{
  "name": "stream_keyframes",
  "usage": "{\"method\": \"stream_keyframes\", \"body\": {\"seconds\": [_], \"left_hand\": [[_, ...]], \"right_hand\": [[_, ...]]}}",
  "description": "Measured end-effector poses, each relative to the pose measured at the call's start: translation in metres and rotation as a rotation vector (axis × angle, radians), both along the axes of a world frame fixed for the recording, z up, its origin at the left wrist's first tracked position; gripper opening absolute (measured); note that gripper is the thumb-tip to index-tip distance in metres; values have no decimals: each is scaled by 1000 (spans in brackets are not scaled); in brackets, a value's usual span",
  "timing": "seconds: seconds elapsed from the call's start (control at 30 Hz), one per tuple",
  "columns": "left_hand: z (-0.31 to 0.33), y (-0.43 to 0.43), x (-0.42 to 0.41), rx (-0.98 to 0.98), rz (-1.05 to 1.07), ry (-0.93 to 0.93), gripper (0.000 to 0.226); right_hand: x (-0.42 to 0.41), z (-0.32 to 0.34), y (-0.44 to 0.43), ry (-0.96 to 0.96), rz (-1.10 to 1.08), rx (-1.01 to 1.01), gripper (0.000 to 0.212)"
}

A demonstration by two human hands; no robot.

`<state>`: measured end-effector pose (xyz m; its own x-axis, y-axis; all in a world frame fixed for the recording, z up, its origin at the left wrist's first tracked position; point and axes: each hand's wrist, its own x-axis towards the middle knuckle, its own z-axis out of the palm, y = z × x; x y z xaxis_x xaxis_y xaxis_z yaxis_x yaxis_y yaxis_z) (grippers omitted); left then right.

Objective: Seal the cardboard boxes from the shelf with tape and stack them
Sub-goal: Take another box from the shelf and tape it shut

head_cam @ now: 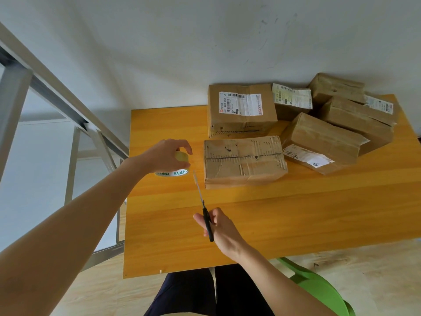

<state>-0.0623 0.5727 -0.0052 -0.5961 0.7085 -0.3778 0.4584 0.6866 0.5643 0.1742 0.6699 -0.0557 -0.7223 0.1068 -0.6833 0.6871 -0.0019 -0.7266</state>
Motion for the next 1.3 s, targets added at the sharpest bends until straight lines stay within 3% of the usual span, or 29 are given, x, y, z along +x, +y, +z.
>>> {"method": "stream_keyframes", "body": {"seconds": [0.1,0.3,0.57,0.7,0.8,1.0,1.1,1.3], "left_hand": [[1,1,1,-18,5,-6,30],[0,3,1,-50,-18,2,31],[-9,7,-1,-53,-16,10,29],[-15,2,-6,-295,-139,230,32],[-21,-12,-10,-345,-86,217,36],[-27,-27,-7,-243,-7,113,36],[-22,-27,-3,-116,72,5,26],[-5,-28,1,48,174,-181,32]], "right_hand": [[-15,12,-5,81,-74,-48,73],[-47,19,-7,104,-250,-82,56],[-46,13,-3,195,-246,169,43],[-41,12,-2,204,-237,264,43],[-40,9,1,183,-161,316,46],[-38,-2,4,-82,36,427,62],[-37,-11,-1,-119,143,623,53],[-35,-20,-4,-84,278,873,38]]}}
